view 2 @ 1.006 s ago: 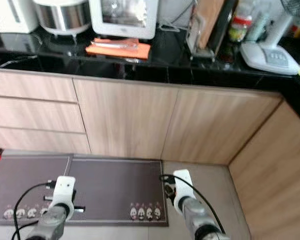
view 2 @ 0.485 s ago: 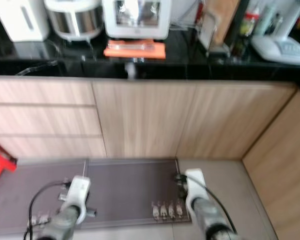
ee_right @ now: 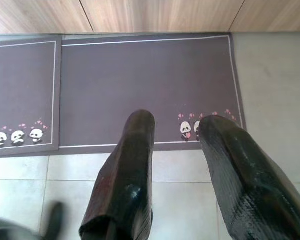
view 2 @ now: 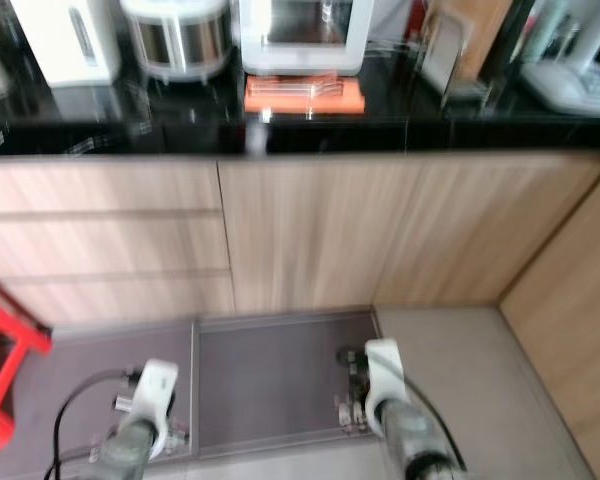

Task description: Kitchen organization

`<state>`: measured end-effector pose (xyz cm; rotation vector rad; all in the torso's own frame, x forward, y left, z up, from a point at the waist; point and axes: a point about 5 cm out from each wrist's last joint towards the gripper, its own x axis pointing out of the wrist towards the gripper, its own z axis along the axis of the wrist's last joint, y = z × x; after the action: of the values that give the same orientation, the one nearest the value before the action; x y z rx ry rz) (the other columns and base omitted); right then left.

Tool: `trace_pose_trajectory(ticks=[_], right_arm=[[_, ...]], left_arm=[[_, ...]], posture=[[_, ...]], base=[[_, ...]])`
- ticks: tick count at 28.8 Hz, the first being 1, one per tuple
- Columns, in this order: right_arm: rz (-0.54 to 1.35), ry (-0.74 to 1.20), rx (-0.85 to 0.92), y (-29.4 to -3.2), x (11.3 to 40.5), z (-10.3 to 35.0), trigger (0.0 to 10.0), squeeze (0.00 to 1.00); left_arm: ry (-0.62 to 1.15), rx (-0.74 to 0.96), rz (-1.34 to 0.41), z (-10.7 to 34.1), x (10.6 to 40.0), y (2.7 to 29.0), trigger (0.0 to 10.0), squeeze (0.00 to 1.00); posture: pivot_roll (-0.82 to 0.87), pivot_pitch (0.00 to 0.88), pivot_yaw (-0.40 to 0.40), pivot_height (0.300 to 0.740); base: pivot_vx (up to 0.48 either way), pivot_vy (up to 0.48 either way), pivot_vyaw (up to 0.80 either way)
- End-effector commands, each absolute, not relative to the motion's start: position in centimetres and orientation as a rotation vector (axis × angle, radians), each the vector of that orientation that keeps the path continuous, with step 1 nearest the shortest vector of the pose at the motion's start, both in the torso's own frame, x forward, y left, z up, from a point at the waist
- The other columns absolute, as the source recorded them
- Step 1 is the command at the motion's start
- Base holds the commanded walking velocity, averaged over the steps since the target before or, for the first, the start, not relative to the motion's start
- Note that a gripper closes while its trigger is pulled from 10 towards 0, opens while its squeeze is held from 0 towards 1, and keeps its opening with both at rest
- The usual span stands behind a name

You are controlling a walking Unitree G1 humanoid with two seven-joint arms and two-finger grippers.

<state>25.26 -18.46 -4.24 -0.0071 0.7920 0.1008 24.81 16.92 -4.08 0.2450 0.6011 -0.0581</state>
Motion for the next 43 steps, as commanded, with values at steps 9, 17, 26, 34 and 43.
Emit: trace_pose_trajectory(ticks=[9,17,26,34,43], right_arm=[[0.13,0.752,-0.003,-17.57,26.18,-3.6,10.0,0.0],[0.132,0.755,0.0,-17.48,26.19,-3.61,10.0,0.0],[0.138,0.765,-0.006,-17.5,26.19,-3.62,10.0,0.0],[0.143,0.761,-0.008,-17.5,26.23,-3.58,10.0,0.0],[0.149,0.751,0.003,-17.45,26.27,-3.53,10.0,0.0]], left_arm=[[0.624,0.268,-0.049,-4.33,24.42,17.79,10.0,0.0],[0.631,0.275,-0.053,-4.38,24.37,17.88,10.0,0.0],[0.634,0.277,-0.054,-4.41,24.35,17.9,10.0,0.0],[0.626,0.285,-0.059,-4.37,24.37,17.86,10.0,0.0],[0.623,0.305,-0.076,-4.39,24.36,17.64,10.0,0.0]], posture=[[-0.01,0.0,-0.041,0.731],[-0.01,0.0,-0.036,0.731],[-0.01,0.002,-0.034,0.731],[-0.01,0.006,-0.037,0.731],[-0.01,0.004,-0.036,0.731]], base=[[0.0,0.47,0.53],[0.0,0.472,0.0],[0.0,0.47,0.0],[0.0,0.202,0.0],[0.0,0.0,0.0]])
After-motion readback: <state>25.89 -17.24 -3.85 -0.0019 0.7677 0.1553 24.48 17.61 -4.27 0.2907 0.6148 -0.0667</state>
